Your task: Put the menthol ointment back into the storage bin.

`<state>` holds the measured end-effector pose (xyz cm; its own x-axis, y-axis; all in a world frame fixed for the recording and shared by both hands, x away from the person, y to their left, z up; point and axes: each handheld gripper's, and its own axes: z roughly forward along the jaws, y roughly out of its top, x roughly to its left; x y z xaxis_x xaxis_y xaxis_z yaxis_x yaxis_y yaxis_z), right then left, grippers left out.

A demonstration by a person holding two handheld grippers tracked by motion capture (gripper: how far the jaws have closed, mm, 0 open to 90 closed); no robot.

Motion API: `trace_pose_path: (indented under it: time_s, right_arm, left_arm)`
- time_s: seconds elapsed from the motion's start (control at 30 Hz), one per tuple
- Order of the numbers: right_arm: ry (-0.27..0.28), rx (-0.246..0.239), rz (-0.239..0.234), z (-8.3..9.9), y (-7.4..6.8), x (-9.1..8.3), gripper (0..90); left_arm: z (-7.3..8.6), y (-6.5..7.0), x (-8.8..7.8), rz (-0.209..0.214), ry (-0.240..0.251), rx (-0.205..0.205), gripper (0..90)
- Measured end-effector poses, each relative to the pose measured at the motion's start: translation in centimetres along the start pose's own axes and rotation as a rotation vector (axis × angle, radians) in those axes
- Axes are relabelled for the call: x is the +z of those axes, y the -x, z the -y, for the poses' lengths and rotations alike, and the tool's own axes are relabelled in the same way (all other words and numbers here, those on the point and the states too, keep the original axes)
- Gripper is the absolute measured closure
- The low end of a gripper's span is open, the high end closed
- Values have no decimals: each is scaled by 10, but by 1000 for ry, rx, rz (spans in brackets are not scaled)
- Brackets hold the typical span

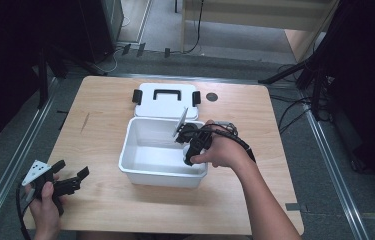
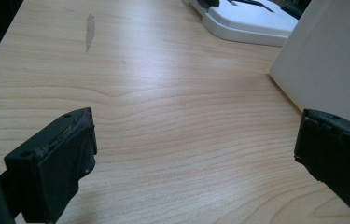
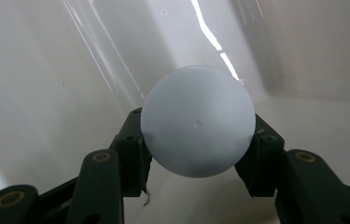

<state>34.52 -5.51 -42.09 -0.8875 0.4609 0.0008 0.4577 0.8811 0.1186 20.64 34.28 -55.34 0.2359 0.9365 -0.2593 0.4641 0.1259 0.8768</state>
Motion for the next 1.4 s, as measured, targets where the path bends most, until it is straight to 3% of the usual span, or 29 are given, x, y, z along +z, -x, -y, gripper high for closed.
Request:
trace_pose_path:
  time_s: [0.13,0.33,0.77,1.07,1.4]
  right_arm:
    - [-9,-42,32,-2,-2,6,520]
    - [-5,-69,30,-5,-7,11,520]
    - [-25,-55,7,-13,-9,22,520]
    - [-31,-82,8,-17,-14,26,520]
    - [-75,-105,21,-17,-15,42,518]
  left_arm:
    - [0,0,0,1,-1,0,0]
    - [0,0,0,2,-2,0,0]
    - [0,-1,0,4,-5,-2,0]
    - [0,-1,0,4,-6,-2,0]
    - [0,-1,0,5,-7,-4,0]
